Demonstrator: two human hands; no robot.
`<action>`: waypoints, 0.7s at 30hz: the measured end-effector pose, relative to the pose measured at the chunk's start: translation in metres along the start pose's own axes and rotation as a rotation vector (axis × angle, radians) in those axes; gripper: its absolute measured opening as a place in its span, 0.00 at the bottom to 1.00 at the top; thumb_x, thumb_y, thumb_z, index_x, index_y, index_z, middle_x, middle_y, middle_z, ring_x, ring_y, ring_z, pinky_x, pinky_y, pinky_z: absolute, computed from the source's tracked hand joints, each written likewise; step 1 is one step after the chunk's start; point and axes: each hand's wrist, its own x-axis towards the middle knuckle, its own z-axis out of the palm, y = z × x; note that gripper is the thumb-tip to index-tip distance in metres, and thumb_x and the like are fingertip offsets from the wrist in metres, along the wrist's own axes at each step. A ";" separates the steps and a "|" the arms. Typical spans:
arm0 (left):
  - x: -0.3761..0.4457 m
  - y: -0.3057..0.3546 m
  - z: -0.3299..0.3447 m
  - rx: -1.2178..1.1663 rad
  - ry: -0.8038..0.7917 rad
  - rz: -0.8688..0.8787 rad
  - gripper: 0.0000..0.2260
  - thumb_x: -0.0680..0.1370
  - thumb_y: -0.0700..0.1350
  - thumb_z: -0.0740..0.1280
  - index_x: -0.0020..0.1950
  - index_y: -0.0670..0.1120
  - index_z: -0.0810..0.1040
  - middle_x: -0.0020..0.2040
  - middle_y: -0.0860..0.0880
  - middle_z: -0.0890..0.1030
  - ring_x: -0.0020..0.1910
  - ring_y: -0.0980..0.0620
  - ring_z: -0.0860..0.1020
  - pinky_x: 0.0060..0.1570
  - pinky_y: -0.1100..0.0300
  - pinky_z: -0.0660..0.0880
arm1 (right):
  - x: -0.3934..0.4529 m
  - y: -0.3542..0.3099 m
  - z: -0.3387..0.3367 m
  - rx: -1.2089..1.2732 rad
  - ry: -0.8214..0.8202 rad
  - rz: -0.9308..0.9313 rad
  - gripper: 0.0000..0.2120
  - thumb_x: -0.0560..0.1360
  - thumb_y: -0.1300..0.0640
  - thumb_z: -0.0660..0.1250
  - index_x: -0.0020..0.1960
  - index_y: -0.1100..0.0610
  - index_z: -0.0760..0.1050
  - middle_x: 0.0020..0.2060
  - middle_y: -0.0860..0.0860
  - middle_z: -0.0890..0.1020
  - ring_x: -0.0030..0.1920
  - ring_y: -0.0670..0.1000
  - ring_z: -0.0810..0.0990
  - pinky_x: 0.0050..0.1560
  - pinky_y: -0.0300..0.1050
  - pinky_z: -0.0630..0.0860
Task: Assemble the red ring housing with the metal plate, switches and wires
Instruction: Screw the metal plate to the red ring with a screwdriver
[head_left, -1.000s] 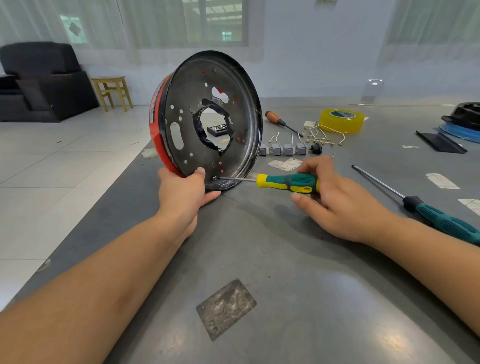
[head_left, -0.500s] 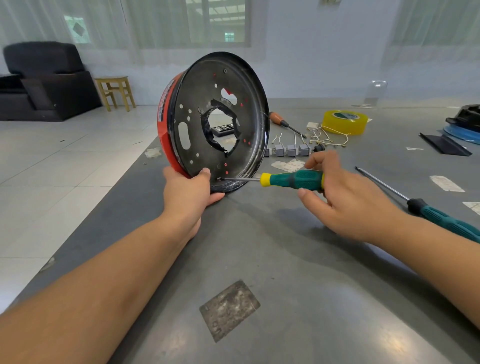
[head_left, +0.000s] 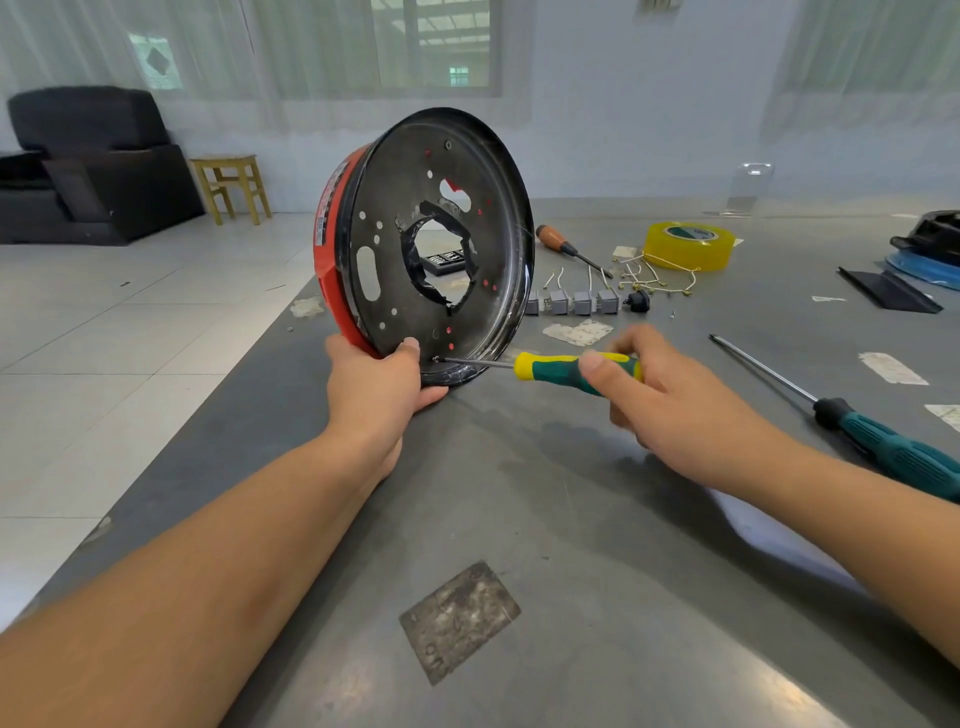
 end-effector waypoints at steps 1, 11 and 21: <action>0.000 0.000 0.000 -0.002 0.000 -0.005 0.14 0.83 0.38 0.69 0.62 0.50 0.68 0.58 0.56 0.75 0.49 0.55 0.80 0.42 0.53 0.86 | -0.001 0.001 -0.001 -0.018 0.015 -0.055 0.16 0.78 0.34 0.57 0.55 0.45 0.64 0.33 0.48 0.79 0.29 0.44 0.76 0.31 0.44 0.69; -0.001 0.000 0.001 0.016 -0.014 0.007 0.14 0.83 0.38 0.69 0.62 0.50 0.68 0.59 0.56 0.75 0.50 0.55 0.80 0.43 0.51 0.86 | -0.007 -0.001 -0.002 -0.332 0.291 -0.287 0.28 0.77 0.29 0.46 0.52 0.52 0.68 0.27 0.44 0.72 0.27 0.48 0.73 0.26 0.45 0.68; 0.000 -0.001 0.000 0.010 -0.016 0.017 0.13 0.82 0.38 0.69 0.59 0.53 0.68 0.57 0.57 0.75 0.50 0.55 0.80 0.43 0.51 0.86 | 0.000 0.004 -0.009 -0.058 0.037 -0.171 0.15 0.78 0.39 0.61 0.56 0.45 0.60 0.30 0.47 0.75 0.27 0.47 0.74 0.29 0.44 0.68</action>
